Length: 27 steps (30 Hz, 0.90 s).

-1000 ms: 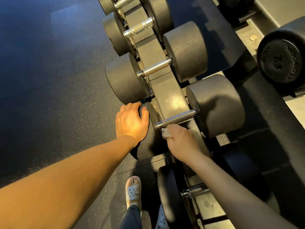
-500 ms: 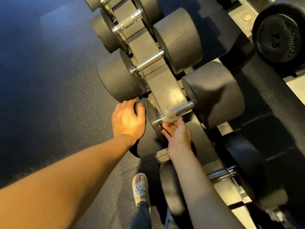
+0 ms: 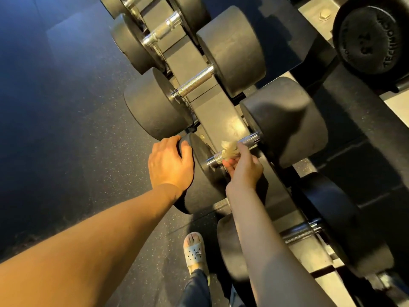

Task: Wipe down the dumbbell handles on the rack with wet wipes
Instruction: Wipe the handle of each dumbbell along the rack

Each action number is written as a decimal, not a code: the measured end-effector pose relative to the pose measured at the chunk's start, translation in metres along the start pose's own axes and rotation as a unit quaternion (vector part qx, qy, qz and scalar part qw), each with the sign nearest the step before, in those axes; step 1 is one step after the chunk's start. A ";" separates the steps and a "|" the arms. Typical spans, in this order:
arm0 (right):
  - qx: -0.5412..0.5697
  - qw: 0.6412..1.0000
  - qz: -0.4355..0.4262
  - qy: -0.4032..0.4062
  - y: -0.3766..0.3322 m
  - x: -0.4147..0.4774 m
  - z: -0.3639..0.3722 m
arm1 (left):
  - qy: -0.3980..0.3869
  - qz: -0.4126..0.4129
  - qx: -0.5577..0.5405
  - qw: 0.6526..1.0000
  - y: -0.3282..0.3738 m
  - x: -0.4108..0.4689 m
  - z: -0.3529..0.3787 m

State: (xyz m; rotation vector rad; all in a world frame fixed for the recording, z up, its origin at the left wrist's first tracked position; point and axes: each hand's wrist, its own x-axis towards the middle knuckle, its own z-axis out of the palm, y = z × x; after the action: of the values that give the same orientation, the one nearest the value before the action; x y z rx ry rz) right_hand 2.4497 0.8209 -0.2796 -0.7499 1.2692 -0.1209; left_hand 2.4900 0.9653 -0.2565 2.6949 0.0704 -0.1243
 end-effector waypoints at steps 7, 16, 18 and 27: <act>-0.142 0.987 -0.076 -0.030 0.025 -0.010 -0.006 | -0.002 0.005 -0.001 1.000 0.003 -0.001 -0.002; 0.043 0.996 -0.076 0.031 -0.015 0.005 -0.007 | -0.008 0.004 0.004 1.000 0.002 0.000 -0.001; 0.014 0.998 -0.063 0.011 -0.001 -0.004 -0.006 | -0.009 0.005 0.005 1.000 0.001 0.000 -0.001; 0.093 0.994 -0.039 0.035 -0.022 0.006 -0.005 | -0.008 0.008 0.001 1.000 0.002 0.000 -0.002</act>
State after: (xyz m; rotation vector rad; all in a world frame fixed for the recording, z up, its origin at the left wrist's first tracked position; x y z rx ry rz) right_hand 2.4539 0.7984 -0.2725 -0.6389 1.2747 -0.3277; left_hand 2.4901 0.9641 -0.2538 2.6959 0.0430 -0.1402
